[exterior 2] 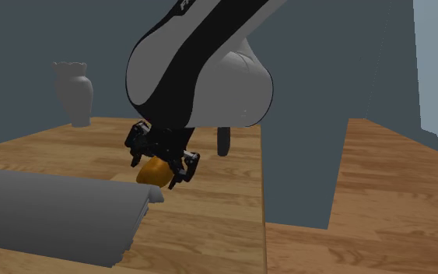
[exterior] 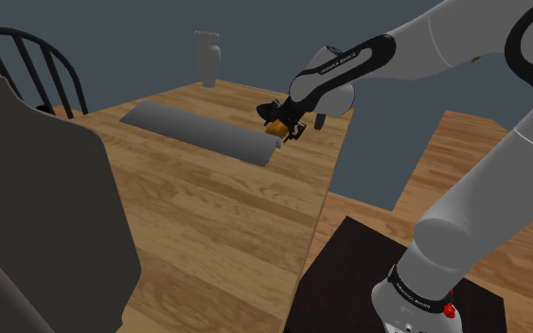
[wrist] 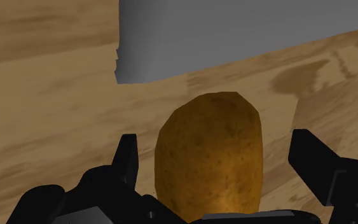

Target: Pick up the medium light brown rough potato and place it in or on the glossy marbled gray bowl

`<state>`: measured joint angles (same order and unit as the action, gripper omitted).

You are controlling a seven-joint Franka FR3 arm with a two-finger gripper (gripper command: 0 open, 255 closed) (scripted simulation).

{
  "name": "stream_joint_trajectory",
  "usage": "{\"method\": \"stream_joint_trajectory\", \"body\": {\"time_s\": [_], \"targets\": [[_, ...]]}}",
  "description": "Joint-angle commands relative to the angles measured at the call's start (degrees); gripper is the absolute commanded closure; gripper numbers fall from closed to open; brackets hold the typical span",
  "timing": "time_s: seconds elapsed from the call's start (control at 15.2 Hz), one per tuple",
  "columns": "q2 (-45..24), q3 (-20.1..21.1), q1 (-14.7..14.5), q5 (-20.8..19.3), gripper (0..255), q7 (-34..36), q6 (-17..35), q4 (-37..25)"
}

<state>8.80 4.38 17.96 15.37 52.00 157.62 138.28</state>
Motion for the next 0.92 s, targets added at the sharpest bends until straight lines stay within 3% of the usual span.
{"method": "stream_joint_trajectory", "body": {"time_s": [0.0,0.46,0.53,0.86], "targets": [[-1.01,0.08,-0.12,0.19,0,-0.1,1.0,-0.04],[-1.01,0.07,-0.12,0.2,0,-0.11,0.99,-0.05],[-1.01,0.07,-0.12,0.2,255,-0.11,0.99,-0.05],[-1.0,0.07,-0.12,0.2,255,-0.11,0.99,-0.04]]}}
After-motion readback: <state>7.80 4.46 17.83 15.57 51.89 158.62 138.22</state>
